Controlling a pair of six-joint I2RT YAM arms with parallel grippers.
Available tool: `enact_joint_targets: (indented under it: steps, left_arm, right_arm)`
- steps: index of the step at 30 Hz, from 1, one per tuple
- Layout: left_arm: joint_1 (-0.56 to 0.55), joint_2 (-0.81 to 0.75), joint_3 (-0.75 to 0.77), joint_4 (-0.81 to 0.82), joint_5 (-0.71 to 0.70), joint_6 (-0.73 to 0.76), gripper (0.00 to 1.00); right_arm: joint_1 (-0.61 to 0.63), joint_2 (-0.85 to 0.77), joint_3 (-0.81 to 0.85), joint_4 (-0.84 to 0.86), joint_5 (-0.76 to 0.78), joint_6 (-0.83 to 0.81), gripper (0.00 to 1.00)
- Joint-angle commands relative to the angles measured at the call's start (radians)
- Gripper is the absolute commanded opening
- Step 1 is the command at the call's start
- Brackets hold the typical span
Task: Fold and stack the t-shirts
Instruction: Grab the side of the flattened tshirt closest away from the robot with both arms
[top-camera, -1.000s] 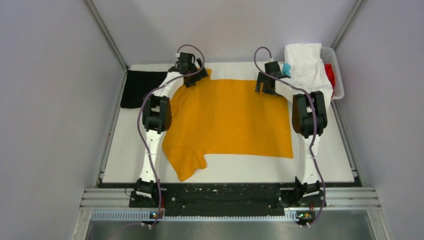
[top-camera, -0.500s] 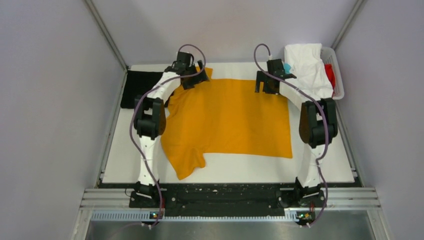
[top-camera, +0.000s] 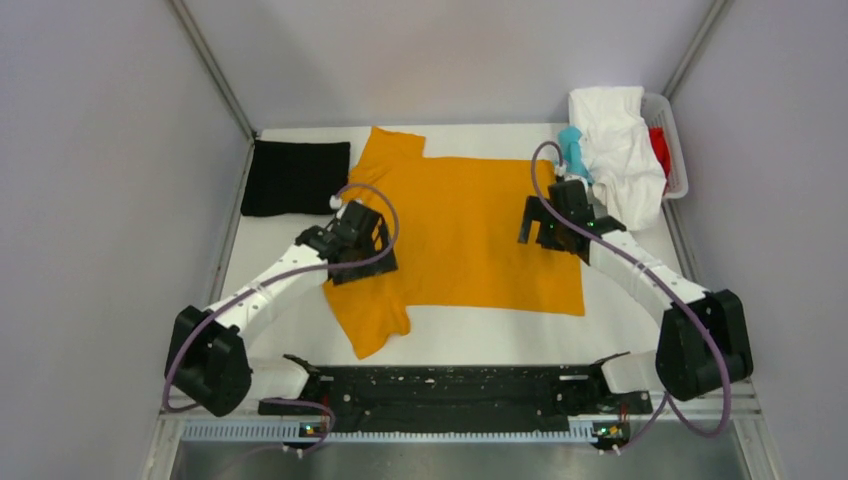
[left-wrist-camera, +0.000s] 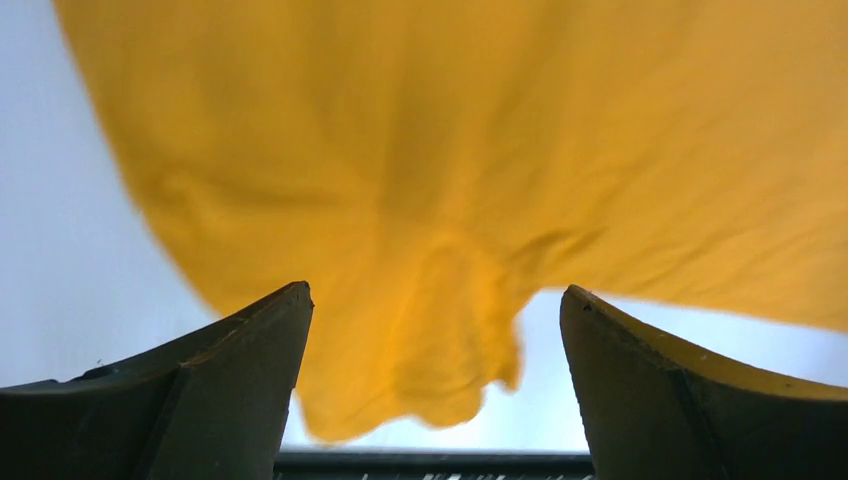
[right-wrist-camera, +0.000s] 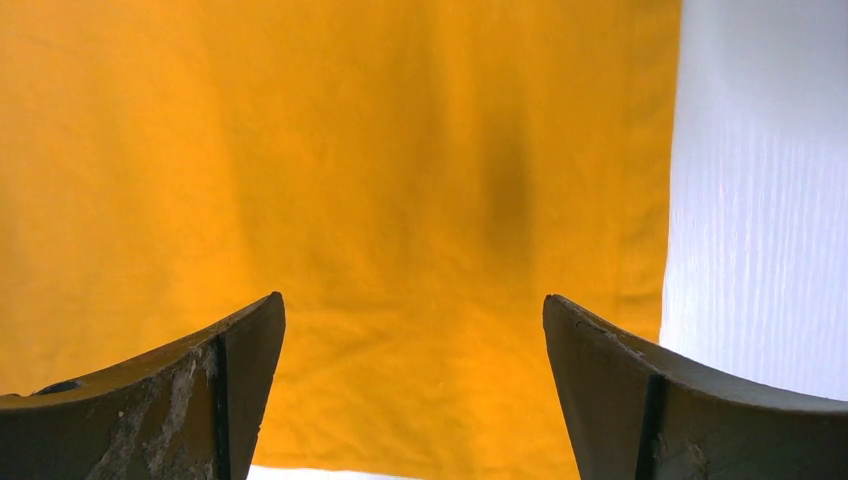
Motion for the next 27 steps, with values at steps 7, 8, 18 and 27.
enact_joint_targets:
  steps: [7, 8, 18, 27]
  left_arm:
    - [-0.117, -0.331, -0.355, -0.301, 0.06, -0.308, 0.93]
    - [-0.121, -0.348, -0.374, -0.323, 0.061, -0.33, 0.92]
    - [-0.135, -0.355, -0.489, -0.227, 0.115, -0.362, 0.62]
    - [-0.135, -0.229, -0.501, -0.11, 0.115, -0.34, 0.49]
  right_arm:
    - [-0.035, -0.196, -0.174, -0.019, 0.078, 0.193, 0.99]
    - [-0.036, -0.207, -0.18, -0.018, 0.079, 0.197, 0.99]
    - [-0.037, -0.227, -0.183, -0.003, 0.106, 0.193, 0.99]
    - [-0.037, -0.251, -0.203, -0.015, 0.122, 0.187, 0.99]
